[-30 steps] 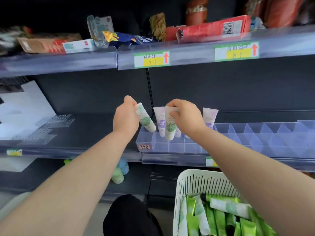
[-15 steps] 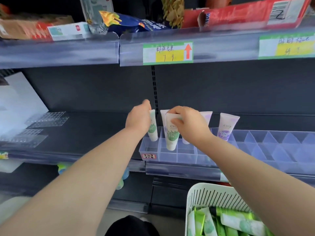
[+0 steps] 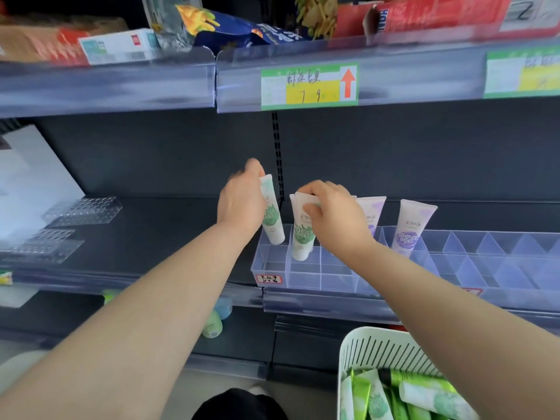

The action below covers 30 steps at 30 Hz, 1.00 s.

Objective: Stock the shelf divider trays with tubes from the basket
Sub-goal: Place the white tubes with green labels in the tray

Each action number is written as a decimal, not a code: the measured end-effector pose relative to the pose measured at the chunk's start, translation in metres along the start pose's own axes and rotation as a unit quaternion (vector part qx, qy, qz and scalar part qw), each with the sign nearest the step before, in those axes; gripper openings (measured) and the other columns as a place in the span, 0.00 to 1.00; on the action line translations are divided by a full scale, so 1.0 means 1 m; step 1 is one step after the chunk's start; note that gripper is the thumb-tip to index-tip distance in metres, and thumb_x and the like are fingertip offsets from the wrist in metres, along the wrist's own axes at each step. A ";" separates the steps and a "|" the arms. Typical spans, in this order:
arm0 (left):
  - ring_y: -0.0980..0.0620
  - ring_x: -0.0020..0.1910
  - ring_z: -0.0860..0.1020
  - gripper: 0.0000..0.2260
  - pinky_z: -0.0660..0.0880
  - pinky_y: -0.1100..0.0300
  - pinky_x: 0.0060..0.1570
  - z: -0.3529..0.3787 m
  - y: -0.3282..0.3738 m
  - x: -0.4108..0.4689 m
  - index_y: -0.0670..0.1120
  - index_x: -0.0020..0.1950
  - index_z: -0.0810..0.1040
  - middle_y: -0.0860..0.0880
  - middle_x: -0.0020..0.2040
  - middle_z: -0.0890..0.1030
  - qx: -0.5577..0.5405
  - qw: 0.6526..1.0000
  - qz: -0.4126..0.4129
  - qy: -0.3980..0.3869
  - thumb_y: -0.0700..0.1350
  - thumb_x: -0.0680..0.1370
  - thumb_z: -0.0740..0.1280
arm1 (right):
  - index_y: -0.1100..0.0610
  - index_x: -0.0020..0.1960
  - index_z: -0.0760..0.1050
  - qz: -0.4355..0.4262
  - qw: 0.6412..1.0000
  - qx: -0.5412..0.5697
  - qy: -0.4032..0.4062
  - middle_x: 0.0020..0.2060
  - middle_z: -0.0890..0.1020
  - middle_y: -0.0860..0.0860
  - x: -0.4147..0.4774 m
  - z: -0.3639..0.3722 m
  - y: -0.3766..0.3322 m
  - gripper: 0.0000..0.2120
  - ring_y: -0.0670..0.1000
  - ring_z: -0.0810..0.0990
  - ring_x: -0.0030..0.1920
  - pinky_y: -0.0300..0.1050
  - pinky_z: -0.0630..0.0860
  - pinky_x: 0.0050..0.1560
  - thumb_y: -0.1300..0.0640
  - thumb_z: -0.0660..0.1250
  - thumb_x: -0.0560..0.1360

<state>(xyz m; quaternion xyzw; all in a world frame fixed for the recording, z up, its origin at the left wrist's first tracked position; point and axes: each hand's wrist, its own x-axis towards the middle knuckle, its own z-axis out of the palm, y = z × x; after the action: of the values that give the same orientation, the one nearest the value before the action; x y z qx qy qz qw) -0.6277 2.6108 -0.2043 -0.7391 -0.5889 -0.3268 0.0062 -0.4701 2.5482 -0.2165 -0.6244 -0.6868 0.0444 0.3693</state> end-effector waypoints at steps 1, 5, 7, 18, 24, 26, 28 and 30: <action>0.49 0.36 0.70 0.12 0.57 0.59 0.26 -0.005 0.000 -0.001 0.49 0.49 0.63 0.48 0.40 0.72 -0.002 1.000 0.001 0.005 0.33 0.73 0.56 | 0.51 0.57 0.74 -0.003 1.000 0.002 0.006 0.50 0.78 0.49 0.001 0.000 -0.003 0.12 0.51 0.71 0.52 0.49 0.73 0.43 0.61 0.60 0.77; 0.47 0.39 0.70 0.11 0.57 0.59 0.27 -0.017 -0.002 -0.013 0.48 0.49 0.63 0.48 0.41 0.71 0.004 1.000 0.014 0.008 0.33 0.74 0.56 | 0.51 0.58 0.73 -0.009 1.000 -0.007 0.015 0.50 0.78 0.49 0.000 -0.002 -0.011 0.12 0.51 0.71 0.52 0.50 0.74 0.44 0.62 0.60 0.77; 0.47 0.40 0.71 0.11 0.57 0.59 0.27 -0.018 -0.005 -0.020 0.48 0.49 0.63 0.49 0.41 0.70 0.005 1.000 0.018 0.000 0.33 0.75 0.57 | 0.51 0.58 0.74 -0.002 1.000 -0.008 0.015 0.50 0.78 0.49 -0.004 -0.004 -0.010 0.12 0.52 0.71 0.52 0.49 0.73 0.45 0.62 0.60 0.77; 0.49 0.40 0.68 0.12 0.59 0.58 0.30 -0.019 0.022 -0.043 0.48 0.50 0.66 0.55 0.38 0.62 0.000 0.995 0.095 0.024 0.31 0.75 0.61 | 0.52 0.58 0.73 0.031 0.998 -0.006 0.048 0.52 0.77 0.50 -0.022 -0.038 0.005 0.13 0.52 0.70 0.54 0.46 0.69 0.42 0.63 0.59 0.77; 0.49 0.41 0.68 0.12 0.60 0.57 0.33 -0.011 0.069 -0.039 0.48 0.51 0.65 0.52 0.41 0.68 -0.034 0.992 0.120 0.017 0.32 0.76 0.60 | 0.54 0.59 0.74 0.033 0.997 -0.059 0.023 0.52 0.77 0.53 -0.033 -0.065 0.024 0.13 0.55 0.71 0.53 0.52 0.72 0.49 0.63 0.58 0.77; 0.48 0.40 0.70 0.11 0.59 0.57 0.30 -0.003 0.085 -0.040 0.50 0.49 0.64 0.51 0.41 0.70 -0.053 0.992 0.112 -0.004 0.35 0.78 0.59 | 0.53 0.59 0.74 0.044 0.996 -0.069 0.030 0.51 0.77 0.52 -0.037 -0.074 0.033 0.14 0.54 0.71 0.53 0.50 0.71 0.47 0.63 0.58 0.77; 0.48 0.39 0.72 0.10 0.59 0.58 0.28 0.006 0.100 -0.043 0.51 0.49 0.64 0.51 0.41 0.71 -0.069 0.993 0.098 -0.018 0.36 0.78 0.59 | 0.52 0.58 0.73 0.056 0.994 -0.084 0.043 0.50 0.77 0.52 -0.041 -0.082 0.043 0.13 0.54 0.71 0.52 0.49 0.71 0.45 0.63 0.58 0.77; 0.48 0.40 0.72 0.09 0.60 0.58 0.28 0.015 0.114 -0.046 0.51 0.49 0.64 0.52 0.40 0.72 -0.078 0.992 0.093 -0.028 0.37 0.79 0.59 | 0.52 0.58 0.73 0.062 0.992 -0.097 0.053 0.49 0.77 0.51 -0.044 -0.091 0.053 0.13 0.55 0.71 0.51 0.49 0.70 0.45 0.63 0.58 0.76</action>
<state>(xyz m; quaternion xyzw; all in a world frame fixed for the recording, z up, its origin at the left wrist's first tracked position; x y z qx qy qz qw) -0.5250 2.5421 -0.1961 -0.7978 -0.4901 -0.3491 -0.0370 -0.3774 2.4841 -0.1984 -0.7002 -0.6272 -0.0328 0.3393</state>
